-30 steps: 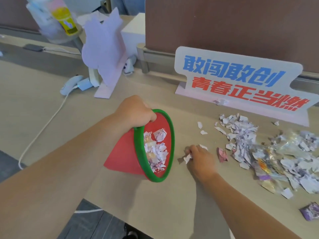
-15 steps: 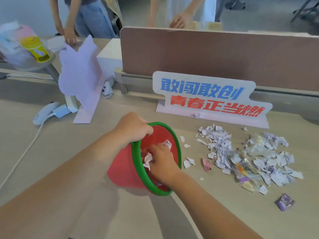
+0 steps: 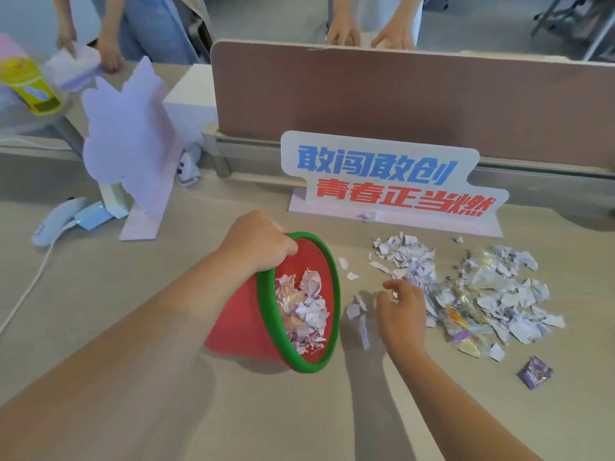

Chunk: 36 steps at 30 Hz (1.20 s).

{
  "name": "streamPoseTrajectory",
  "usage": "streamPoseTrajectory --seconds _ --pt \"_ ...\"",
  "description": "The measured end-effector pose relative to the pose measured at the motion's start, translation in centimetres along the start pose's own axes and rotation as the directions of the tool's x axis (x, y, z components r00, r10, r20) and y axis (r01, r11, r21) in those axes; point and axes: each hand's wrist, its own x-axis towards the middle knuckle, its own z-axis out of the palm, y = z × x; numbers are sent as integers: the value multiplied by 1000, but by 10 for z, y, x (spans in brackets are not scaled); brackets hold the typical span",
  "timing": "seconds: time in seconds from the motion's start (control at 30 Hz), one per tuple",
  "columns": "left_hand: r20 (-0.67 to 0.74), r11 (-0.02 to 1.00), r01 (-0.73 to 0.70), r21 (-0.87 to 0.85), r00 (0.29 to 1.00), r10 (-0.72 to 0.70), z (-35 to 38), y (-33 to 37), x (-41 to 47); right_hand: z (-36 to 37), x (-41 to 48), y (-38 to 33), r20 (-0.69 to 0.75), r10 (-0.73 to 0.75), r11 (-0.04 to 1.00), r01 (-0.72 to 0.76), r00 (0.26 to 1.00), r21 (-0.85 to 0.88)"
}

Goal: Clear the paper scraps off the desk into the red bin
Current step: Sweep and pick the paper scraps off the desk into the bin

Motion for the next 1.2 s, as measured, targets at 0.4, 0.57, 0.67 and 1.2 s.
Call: streamPoseTrajectory --seconds 0.4,0.57,0.67,1.2 --pt "8 996 34 -77 999 -34 -9 -12 15 60 0 46 238 -440 690 496 866 -526" --pt "26 995 3 -96 1000 -1 -8 -19 21 62 34 45 391 -295 730 470 872 -497" --pt "40 994 5 -112 999 -1 -8 -17 21 49 32 13 60 33 979 -20 998 -202" --pt "19 993 26 -113 1000 -24 -4 -3 9 32 -54 -72 323 -399 916 355 858 187"
